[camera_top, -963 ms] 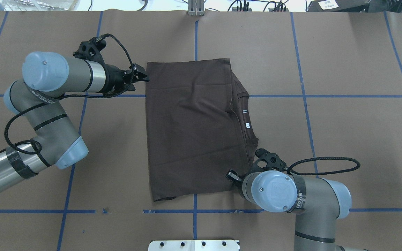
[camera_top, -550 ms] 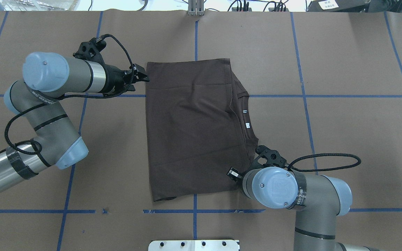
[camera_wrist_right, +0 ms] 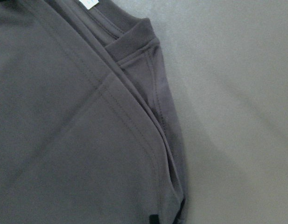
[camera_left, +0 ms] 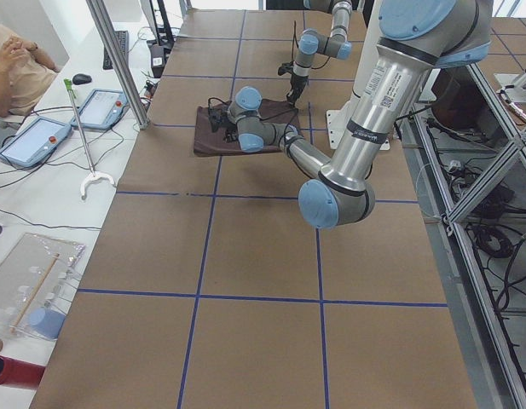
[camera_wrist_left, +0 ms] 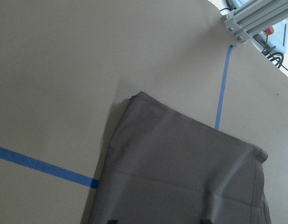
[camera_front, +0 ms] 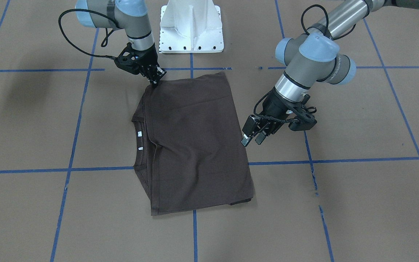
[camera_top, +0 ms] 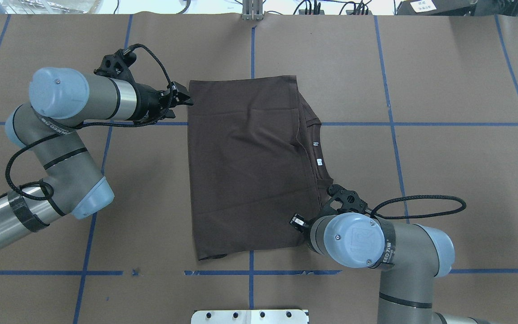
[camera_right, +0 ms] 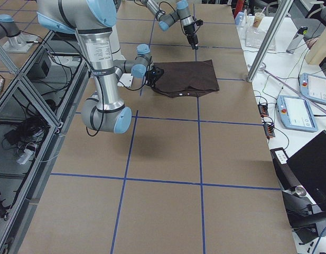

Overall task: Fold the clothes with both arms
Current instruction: 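Bring the left gripper to the shirt's other near corner and grasp both corners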

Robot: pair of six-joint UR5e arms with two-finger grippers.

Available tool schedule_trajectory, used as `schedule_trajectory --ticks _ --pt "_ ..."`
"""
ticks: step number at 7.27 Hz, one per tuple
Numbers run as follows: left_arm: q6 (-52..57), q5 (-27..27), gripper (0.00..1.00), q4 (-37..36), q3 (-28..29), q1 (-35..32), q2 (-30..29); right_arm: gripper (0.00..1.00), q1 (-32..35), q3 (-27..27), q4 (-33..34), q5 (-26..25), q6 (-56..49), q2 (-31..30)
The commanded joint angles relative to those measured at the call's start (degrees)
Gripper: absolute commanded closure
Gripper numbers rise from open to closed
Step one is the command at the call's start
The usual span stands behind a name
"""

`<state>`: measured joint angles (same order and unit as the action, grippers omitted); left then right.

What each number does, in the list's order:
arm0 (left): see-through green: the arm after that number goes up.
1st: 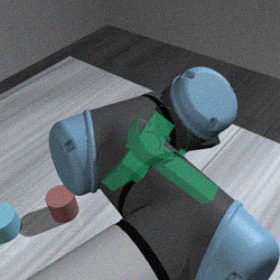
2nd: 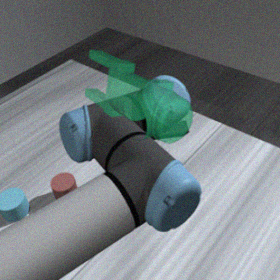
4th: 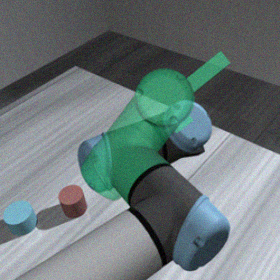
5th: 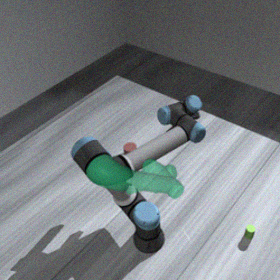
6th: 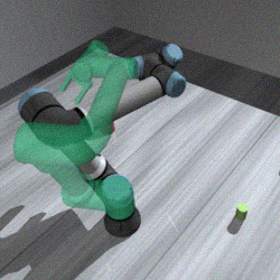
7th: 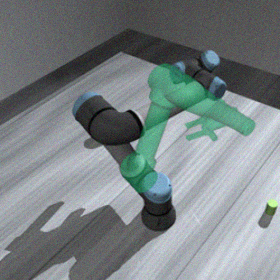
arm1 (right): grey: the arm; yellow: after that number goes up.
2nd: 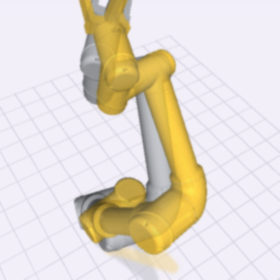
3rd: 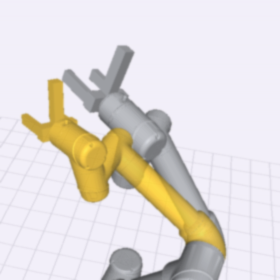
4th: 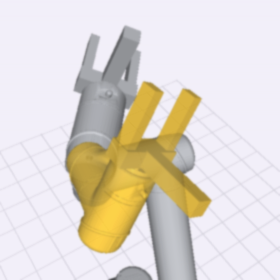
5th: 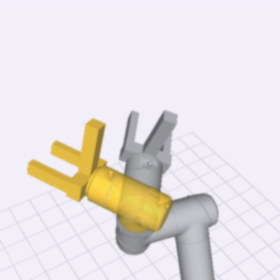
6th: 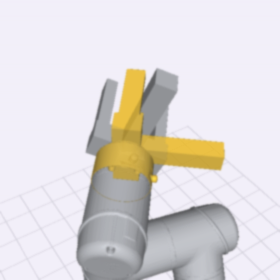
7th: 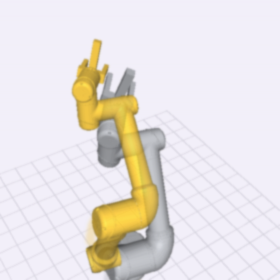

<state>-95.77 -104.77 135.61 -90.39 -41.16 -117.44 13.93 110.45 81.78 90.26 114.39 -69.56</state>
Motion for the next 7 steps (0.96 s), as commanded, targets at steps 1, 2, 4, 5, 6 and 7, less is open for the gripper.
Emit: schedule_trajectory --ticks 1,2,4,5,6,7 --pt "-3.27 0.0 0.33 -0.09 -3.11 0.46 1.59 1.0 -0.22 1.69 0.22 -0.35 0.74 -0.05" --pt "-6.41 0.52 0.32 -0.26 -7.13 2.82 3.77 1.0 -1.18 1.78 0.31 -0.44 1.79 0.04" --pt "-12.75 3.67 0.28 -0.53 -18.37 10.18 12.46 1.0 -3.12 2.57 0.31 -1.66 2.94 -0.48" --pt "-14.86 4.3 0.27 -0.61 -21.64 14.22 16.33 1.0 -3.12 3.44 0.4 -1.67 2.94 -0.66" --pt "-15.67 4.22 0.24 -4.1 -22.37 16.18 16.97 1.0 -3.21 3.8 1.7 -1.58 2.94 -0.57" --pt "-16.54 5.78 0.24 -7.7 -23.68 19.24 16.81 1.0 -3.21 4.15 1.89 -1.58 2.86 -0.57"
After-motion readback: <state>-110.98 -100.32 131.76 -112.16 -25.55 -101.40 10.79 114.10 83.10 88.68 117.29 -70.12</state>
